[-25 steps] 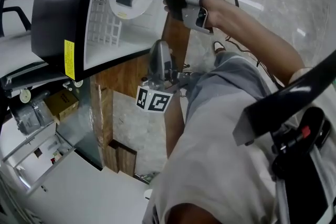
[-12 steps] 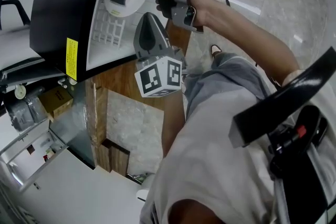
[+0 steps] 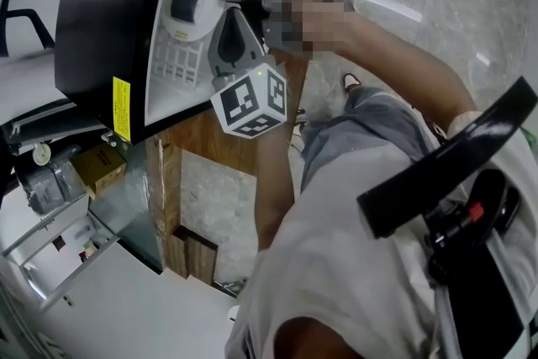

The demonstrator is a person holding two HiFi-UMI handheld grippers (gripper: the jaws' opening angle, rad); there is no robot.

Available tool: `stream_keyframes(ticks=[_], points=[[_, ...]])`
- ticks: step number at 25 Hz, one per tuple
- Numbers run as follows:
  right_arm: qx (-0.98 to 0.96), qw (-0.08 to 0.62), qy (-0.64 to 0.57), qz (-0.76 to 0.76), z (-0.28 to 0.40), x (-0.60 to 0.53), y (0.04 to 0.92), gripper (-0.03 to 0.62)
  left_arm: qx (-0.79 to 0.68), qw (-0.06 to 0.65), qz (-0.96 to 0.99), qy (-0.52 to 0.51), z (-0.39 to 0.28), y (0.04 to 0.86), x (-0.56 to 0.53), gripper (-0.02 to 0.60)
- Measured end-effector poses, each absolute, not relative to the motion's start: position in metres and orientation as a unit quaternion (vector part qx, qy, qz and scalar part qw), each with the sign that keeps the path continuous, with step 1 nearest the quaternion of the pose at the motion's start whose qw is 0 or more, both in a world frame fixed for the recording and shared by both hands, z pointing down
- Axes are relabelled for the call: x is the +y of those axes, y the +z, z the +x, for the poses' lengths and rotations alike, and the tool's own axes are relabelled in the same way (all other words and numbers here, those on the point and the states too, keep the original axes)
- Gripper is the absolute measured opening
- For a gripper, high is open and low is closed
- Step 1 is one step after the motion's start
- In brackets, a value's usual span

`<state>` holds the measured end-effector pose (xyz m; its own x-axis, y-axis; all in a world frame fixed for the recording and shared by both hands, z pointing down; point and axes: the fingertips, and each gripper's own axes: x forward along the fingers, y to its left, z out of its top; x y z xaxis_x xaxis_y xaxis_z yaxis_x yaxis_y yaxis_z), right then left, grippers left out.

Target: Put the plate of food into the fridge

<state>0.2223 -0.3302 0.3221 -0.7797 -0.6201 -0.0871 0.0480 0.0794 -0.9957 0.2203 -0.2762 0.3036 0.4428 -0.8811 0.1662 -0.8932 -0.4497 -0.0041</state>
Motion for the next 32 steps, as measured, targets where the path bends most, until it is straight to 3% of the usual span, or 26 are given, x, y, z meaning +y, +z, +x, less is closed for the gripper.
stream_keyframes(ticks=[3,4,5,6,11,13,14,16,18,20,24,32], points=[[0.712,0.258,-0.622,-0.200,0.224,-0.329,0.315,0.047,-0.527,0.042,0.845,0.083,0.218,0.307,-0.283,0.018],[0.718,0.263,-0.617,-0.188,0.224,-0.328,0.311,0.138,-0.528,0.041,0.844,0.086,0.216,0.308,-0.285,0.018],[0.722,0.269,-0.613,-0.175,0.223,-0.327,0.307,0.181,-0.529,0.039,0.843,0.090,0.215,0.308,-0.287,0.018],[0.727,0.273,-0.608,-0.164,0.224,-0.326,0.303,0.183,-0.528,0.037,0.843,0.092,0.215,0.309,-0.289,0.018],[0.804,0.232,-0.509,-0.201,0.231,-0.306,0.293,0.179,-0.526,0.040,0.844,0.095,0.213,0.305,-0.293,0.018],[0.850,0.208,-0.426,-0.230,0.229,-0.297,0.284,0.115,-0.531,0.043,0.842,0.089,0.208,0.302,-0.292,0.018],[0.871,0.182,-0.377,-0.258,0.230,-0.295,0.284,0.069,-0.533,0.044,0.840,0.085,0.204,0.302,-0.289,0.018],[0.902,0.095,-0.264,-0.328,0.229,-0.295,0.291,0.037,-0.539,0.050,0.837,0.080,0.199,0.304,-0.281,0.018],[0.913,0.000,-0.152,-0.379,0.222,-0.294,0.297,0.031,-0.541,0.057,0.836,0.080,0.196,0.309,-0.270,0.018],[0.914,-0.049,-0.083,-0.394,0.210,-0.293,0.298,0.031,-0.535,0.056,0.838,0.093,0.198,0.314,-0.257,0.018],[0.913,-0.091,-0.010,-0.397,0.192,-0.299,0.295,0.031,-0.523,0.054,0.843,0.116,0.203,0.328,-0.233,0.018],[0.913,-0.100,0.005,-0.394,0.180,-0.315,0.296,0.031,-0.545,0.099,0.824,0.122,0.171,0.357,-0.211,0.018]])
